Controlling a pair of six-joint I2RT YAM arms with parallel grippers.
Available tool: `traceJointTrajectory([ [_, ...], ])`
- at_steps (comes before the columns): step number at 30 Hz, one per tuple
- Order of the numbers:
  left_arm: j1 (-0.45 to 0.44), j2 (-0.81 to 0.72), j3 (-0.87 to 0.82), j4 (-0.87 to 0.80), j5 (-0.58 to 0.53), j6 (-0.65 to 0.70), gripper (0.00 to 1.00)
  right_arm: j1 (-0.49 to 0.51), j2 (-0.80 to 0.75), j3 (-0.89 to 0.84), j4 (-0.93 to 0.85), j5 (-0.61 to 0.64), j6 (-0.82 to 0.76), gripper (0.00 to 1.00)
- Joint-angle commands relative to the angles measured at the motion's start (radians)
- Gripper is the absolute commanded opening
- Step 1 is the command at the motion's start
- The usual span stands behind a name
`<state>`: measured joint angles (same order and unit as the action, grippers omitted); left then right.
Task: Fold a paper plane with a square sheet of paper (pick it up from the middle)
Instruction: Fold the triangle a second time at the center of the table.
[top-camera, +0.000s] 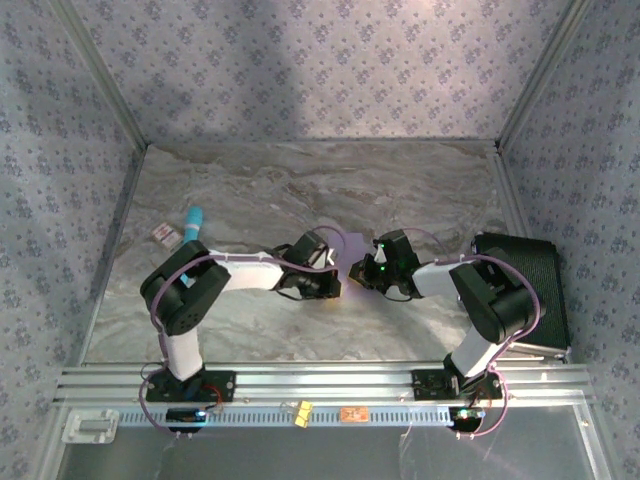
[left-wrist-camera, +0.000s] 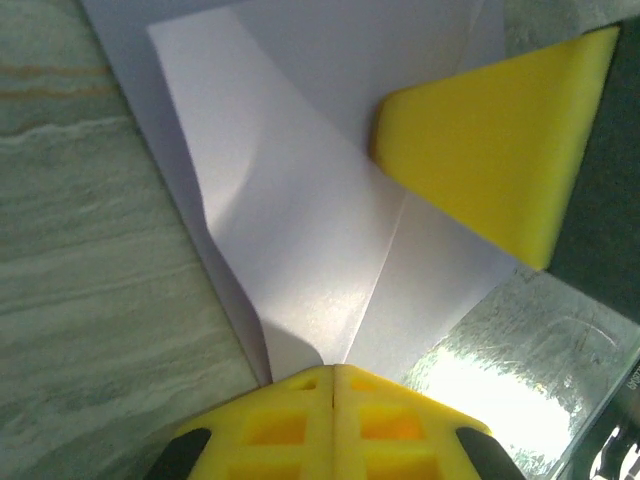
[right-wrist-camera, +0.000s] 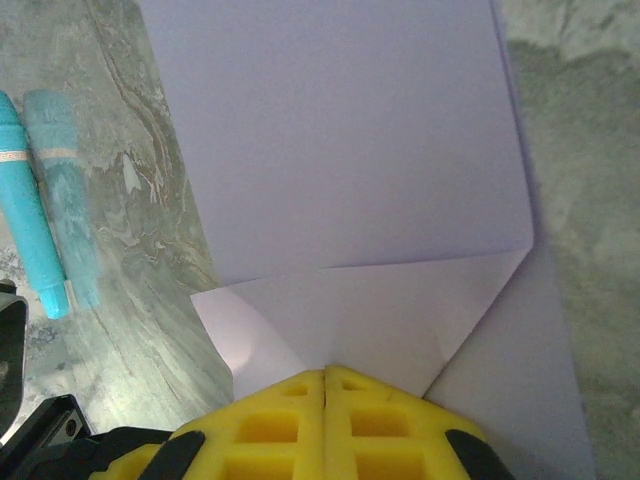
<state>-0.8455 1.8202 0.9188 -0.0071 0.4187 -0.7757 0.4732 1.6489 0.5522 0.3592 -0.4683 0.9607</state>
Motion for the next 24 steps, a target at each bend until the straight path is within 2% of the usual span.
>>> traceJointTrajectory([
  [1,-0.005,-0.038,-0.044,-0.058,-0.014,0.018,0.02,-0.017,0.014,-0.038,-0.101,0.056,-0.024,0.0],
  [15,-0.002,-0.153,-0.051,-0.055,-0.05,0.035,0.02,-0.018,0.01,-0.035,-0.1,0.048,-0.022,0.0],
  [24,0.015,-0.033,0.086,-0.004,0.057,0.007,0.02,-0.018,0.014,-0.031,-0.095,0.042,-0.018,0.0],
])
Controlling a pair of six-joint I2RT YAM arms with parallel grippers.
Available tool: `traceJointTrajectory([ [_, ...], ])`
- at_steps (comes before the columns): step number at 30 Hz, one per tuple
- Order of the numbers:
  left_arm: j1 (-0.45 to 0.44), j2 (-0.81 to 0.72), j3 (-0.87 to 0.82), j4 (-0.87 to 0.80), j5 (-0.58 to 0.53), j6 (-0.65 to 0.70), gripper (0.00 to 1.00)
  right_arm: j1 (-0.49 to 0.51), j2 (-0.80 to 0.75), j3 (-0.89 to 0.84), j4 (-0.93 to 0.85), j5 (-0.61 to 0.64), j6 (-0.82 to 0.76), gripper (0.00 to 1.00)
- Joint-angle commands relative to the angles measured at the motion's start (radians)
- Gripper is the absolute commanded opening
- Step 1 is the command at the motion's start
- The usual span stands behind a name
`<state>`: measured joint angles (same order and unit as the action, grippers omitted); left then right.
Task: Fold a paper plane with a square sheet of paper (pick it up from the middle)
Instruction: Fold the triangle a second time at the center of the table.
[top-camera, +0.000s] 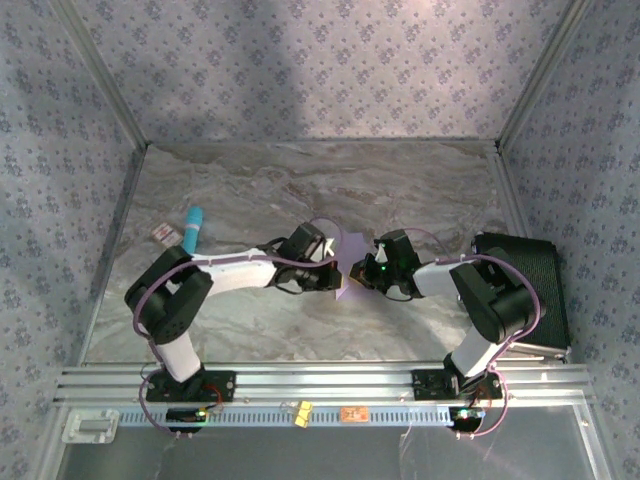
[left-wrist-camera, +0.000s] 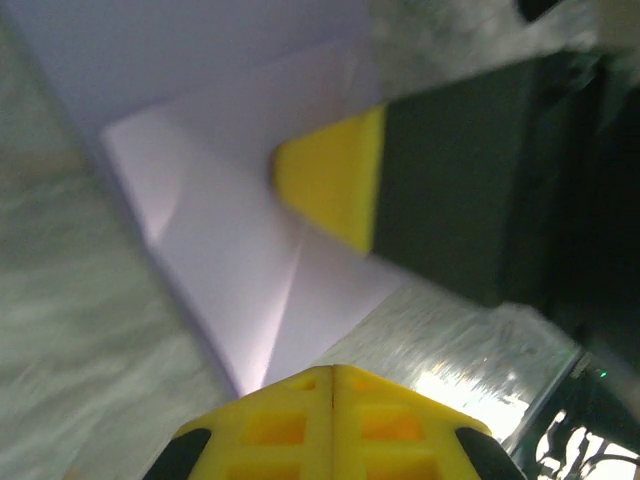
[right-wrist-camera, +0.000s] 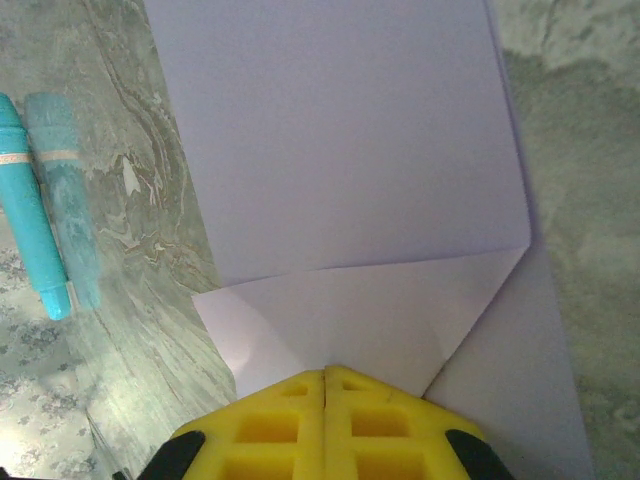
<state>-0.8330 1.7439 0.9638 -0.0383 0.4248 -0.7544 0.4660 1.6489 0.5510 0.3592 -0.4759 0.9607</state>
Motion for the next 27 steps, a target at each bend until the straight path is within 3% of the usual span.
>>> traceJointTrajectory([
  [1,0.003,0.06,0.05,0.037,0.059,-0.02,0.02,-0.01,0.015,-0.029,-0.095,0.048,-0.017,0.0],
  [14,-0.018,0.141,-0.001,-0.023,0.022,-0.007,0.0,-0.013,0.005,-0.025,-0.095,0.043,-0.017,0.0],
  [27,-0.061,0.045,-0.109,-0.041,-0.08,-0.012,0.02,-0.017,0.001,-0.031,-0.109,0.051,-0.03,0.0],
])
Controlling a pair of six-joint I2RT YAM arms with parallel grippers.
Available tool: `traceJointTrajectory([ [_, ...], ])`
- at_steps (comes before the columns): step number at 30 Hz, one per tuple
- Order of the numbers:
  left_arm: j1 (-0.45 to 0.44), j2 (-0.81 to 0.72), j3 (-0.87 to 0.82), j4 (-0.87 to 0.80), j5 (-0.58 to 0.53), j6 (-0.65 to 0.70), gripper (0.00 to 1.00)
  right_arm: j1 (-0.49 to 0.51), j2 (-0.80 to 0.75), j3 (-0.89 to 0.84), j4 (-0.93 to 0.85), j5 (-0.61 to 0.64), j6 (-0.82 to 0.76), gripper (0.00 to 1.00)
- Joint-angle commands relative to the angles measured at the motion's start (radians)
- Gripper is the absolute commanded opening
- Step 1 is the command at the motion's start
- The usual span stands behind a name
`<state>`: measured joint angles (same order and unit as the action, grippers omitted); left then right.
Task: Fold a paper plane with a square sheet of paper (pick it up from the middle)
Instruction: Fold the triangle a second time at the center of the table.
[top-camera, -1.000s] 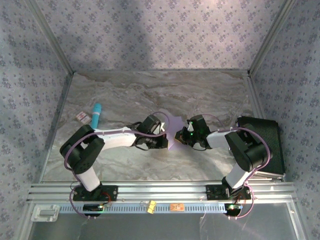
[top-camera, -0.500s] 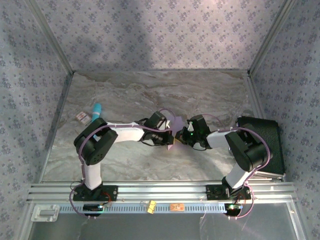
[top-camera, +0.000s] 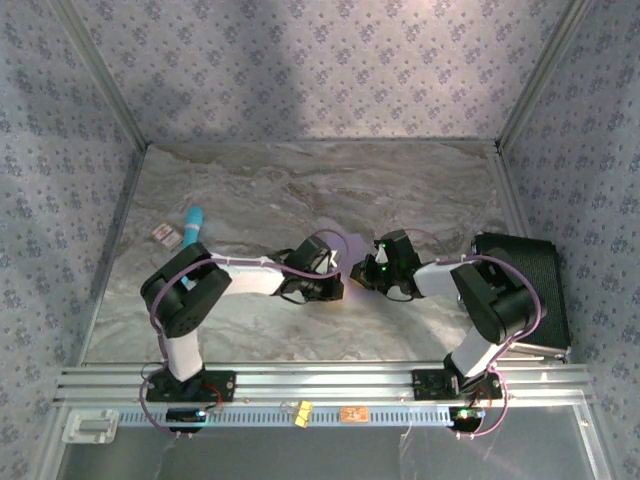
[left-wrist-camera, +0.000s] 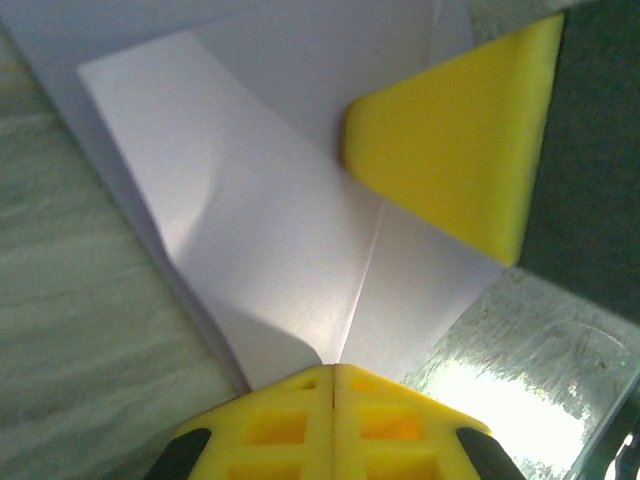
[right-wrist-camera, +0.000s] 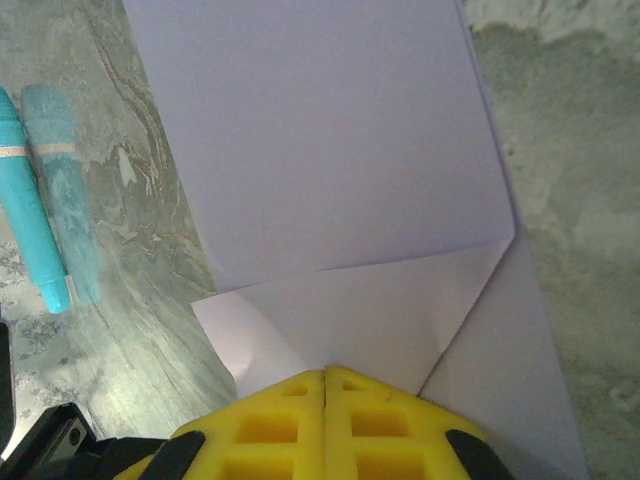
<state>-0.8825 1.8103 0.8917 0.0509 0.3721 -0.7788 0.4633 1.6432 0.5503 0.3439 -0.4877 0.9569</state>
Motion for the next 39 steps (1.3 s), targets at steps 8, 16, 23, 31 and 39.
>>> traceJointTrajectory([
  [8,-0.016,-0.065,-0.03,-0.176,-0.03,0.071,0.03,-0.014,0.01,-0.033,-0.091,0.06,-0.026,0.0],
  [16,-0.016,-0.122,-0.021,-0.145,-0.038,0.07,0.04,-0.014,0.005,-0.032,-0.091,0.06,-0.024,0.0],
  [23,-0.008,-0.098,0.009,-0.023,0.017,0.005,0.05,-0.013,0.009,-0.03,-0.09,0.06,-0.024,0.0],
  [31,-0.004,-0.004,0.042,-0.017,0.06,0.007,0.05,-0.011,0.003,-0.033,-0.095,0.064,-0.024,0.0],
  [39,-0.006,-0.001,-0.022,-0.098,0.031,0.086,0.04,-0.012,0.001,-0.036,-0.096,0.065,-0.024,0.0],
])
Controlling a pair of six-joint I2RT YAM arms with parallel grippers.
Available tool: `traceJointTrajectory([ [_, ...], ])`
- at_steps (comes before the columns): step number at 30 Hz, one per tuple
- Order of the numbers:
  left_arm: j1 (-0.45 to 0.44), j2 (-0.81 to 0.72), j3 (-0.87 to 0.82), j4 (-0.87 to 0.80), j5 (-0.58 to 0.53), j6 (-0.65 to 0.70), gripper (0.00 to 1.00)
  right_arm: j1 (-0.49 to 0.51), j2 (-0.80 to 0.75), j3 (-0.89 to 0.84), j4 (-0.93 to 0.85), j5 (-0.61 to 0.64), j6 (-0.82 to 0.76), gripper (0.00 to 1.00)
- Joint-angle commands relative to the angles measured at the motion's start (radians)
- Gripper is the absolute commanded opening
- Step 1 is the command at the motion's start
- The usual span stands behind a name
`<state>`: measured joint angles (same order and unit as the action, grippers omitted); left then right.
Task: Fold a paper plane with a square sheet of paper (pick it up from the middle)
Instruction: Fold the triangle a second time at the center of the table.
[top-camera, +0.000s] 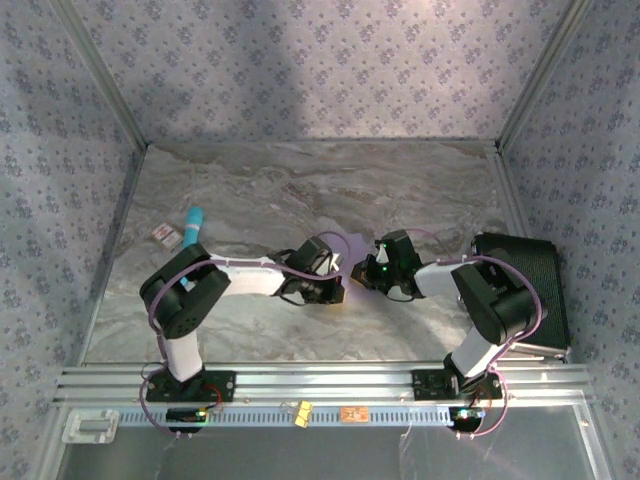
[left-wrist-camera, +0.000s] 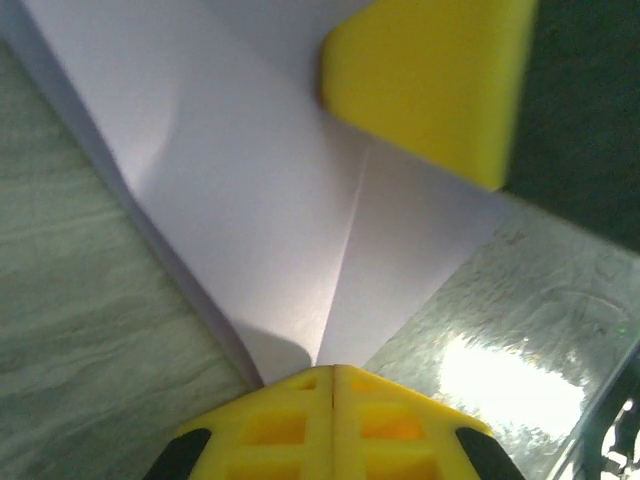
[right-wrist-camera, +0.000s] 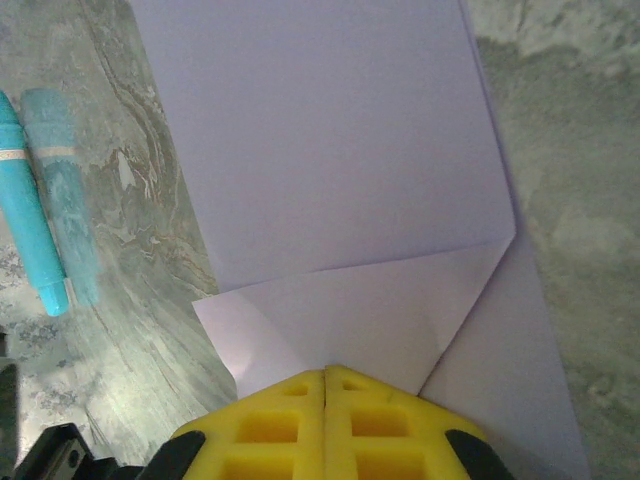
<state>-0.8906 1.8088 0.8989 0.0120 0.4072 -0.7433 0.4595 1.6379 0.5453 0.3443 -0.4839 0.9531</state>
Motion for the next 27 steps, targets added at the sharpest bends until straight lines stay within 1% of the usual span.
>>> traceJointTrajectory([
  [1,0.001,-0.014,-0.043,-0.056,-0.002,0.055,0.04,-0.008,0.004,-0.031,-0.099,0.063,-0.023,0.0],
  [7,0.002,-0.063,-0.064,-0.044,0.003,0.056,0.04,-0.009,0.004,-0.03,-0.099,0.062,-0.022,0.0],
  [12,0.005,-0.113,-0.078,0.071,0.013,0.01,0.05,-0.009,-0.003,-0.029,-0.1,0.061,-0.02,0.0],
  [17,0.044,-0.098,-0.072,0.183,0.052,-0.046,0.05,-0.009,-0.003,-0.028,-0.102,0.061,-0.019,0.0],
  [22,0.071,-0.051,-0.005,0.161,0.07,-0.035,0.05,-0.009,-0.003,-0.028,-0.099,0.059,-0.018,0.0],
  [27,0.067,0.016,0.067,0.125,0.102,-0.019,0.05,-0.009,-0.007,-0.027,-0.1,0.057,-0.016,0.0],
])
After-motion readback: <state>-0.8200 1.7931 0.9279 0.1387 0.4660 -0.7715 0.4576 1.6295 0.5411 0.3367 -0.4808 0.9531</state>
